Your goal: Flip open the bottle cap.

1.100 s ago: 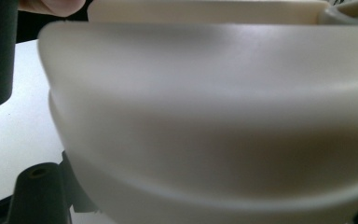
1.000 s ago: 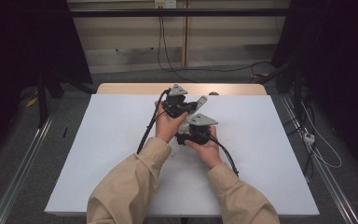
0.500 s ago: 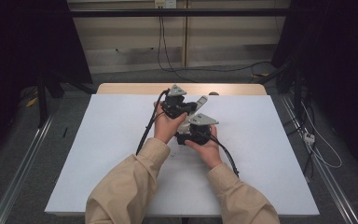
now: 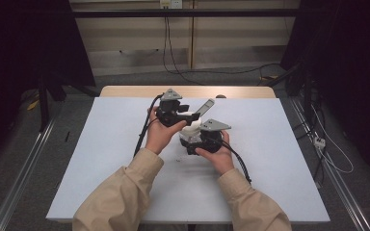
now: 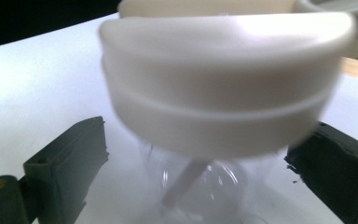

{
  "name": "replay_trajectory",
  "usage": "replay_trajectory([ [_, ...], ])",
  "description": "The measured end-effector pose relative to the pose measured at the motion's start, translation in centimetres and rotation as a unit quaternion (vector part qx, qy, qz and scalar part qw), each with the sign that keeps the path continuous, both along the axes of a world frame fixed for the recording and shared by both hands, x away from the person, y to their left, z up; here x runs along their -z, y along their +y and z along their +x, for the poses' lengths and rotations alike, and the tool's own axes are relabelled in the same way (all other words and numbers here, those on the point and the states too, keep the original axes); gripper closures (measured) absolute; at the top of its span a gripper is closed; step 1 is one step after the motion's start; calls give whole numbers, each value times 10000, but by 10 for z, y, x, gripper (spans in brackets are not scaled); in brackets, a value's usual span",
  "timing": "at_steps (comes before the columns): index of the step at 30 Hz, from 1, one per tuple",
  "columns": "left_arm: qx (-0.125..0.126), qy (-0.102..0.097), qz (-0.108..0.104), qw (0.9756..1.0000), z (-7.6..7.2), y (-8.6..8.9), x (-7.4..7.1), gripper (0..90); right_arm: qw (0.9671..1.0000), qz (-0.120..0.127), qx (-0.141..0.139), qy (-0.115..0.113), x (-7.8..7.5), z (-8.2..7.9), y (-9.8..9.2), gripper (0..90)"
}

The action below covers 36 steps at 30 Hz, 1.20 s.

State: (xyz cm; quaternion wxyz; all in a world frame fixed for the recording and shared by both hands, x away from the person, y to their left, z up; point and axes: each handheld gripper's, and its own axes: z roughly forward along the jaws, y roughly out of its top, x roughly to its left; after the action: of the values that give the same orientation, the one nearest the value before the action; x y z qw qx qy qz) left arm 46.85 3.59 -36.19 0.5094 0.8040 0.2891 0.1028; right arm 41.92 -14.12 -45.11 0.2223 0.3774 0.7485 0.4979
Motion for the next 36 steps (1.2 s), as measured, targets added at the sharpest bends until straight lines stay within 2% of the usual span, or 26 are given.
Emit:
replay_trajectory([
  [2, -63, 49, 14, 10000, -4, 9, 2, 303, 10000, -44, -26, 37, -2, -5, -5, 48],
  [6, -88, -8, 21, 10000, -15, 30, 7, 234, 9998, 49, 24, 171, -5, -15, -21, 59],
  [10, -222, -83, 88, 9997, -23, 48, 13, 152, 9998, 89, 73, 178, -8, -25, -33, 59],
  [14, -298, 25, -22, 9996, -31, 66, 23, 122, 9998, 51, 93, 165, -10, -36, -42, 60],
  [18, -319, 63, 99, 9994, -39, 80, 36, 101, 9998, 38, 100, 145, -10, -48, -51, 61],
  [20, -374, 48, 92, 9992, -43, 88, 41, 91, 9998, 33, 99, 145, -10, -54, -56, 61],
  [24, -486, 45, 81, 9988, -47, 100, 44, 75, 9998, 35, 136, 119, -11, -66, -64, 63],
  [29, -463, 5, 50, 9989, -56, 110, 47, 73, 9998, 52, 181, 72, -11, -78, -76, 67],
  [33, -451, -108, -1, 9989, -65, 119, 50, 72, 9996, 70, 246, 93, -9, -86, -85, 68],
  [36, -431, -74, -23, 9990, -71, 128, 53, 71, 9995, 76, 279, 103, -8, -91, -90, 67],
])
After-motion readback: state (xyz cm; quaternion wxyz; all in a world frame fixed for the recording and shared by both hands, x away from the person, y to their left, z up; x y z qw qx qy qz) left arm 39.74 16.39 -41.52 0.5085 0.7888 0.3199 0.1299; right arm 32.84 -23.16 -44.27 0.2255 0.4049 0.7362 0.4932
